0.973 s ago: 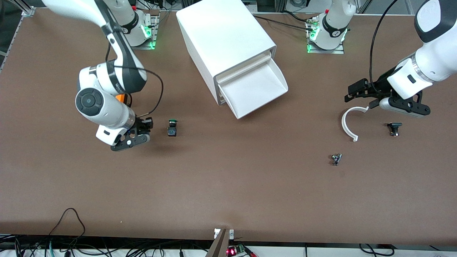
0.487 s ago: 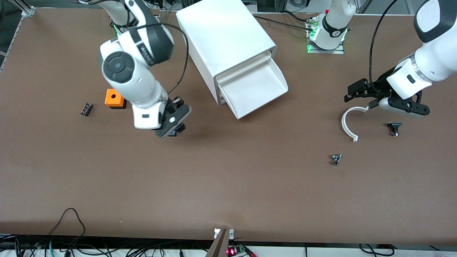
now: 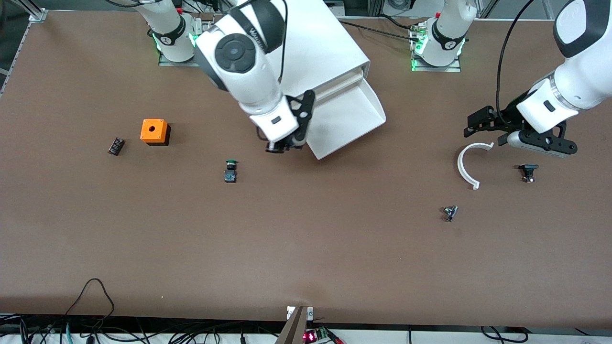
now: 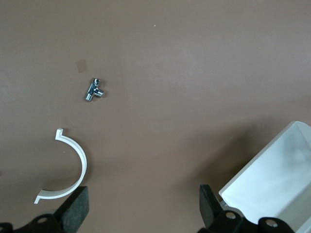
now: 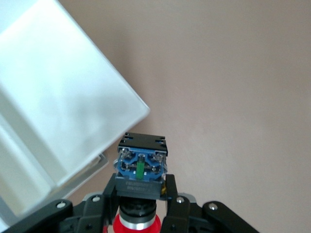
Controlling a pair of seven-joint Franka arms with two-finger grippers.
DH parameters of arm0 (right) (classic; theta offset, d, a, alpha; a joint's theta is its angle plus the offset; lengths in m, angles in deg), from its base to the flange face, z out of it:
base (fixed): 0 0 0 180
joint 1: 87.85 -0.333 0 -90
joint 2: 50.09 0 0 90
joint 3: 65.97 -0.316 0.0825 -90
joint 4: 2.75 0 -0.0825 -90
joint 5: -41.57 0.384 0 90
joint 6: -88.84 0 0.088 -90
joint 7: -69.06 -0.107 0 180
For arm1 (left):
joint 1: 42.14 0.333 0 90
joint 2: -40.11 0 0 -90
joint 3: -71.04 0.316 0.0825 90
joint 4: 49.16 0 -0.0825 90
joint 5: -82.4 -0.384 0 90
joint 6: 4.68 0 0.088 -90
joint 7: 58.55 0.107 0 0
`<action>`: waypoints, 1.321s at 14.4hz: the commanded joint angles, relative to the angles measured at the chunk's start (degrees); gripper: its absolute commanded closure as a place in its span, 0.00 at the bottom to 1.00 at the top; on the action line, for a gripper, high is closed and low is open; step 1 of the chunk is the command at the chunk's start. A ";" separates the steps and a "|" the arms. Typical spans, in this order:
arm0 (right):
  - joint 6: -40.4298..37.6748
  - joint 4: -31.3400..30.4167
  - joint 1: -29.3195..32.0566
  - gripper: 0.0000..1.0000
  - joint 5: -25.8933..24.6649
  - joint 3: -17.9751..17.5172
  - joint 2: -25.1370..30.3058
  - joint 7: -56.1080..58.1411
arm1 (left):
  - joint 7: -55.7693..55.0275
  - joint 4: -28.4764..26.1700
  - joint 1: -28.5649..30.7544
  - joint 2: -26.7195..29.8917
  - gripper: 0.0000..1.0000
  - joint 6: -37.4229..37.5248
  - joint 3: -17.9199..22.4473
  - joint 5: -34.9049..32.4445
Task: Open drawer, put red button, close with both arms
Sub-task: 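Carry the red button with the right gripper over the open drawer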
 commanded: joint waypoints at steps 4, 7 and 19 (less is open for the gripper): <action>-1.44 6.85 -7.08 0.67 -1.30 -0.09 -4.75 9.17 | -4.03 -0.18 -1.53 0.94 0.00 0.05 -0.33 -4.12; -1.52 7.56 -11.04 0.66 -4.21 0.18 -6.33 12.50 | -3.95 -0.18 -1.53 0.94 0.00 -0.13 -0.33 -4.21; -2.05 7.56 -14.57 0.54 -6.15 0.44 -12.22 14.37 | -4.03 0.70 -1.62 -0.21 0.00 -0.48 -0.24 -4.21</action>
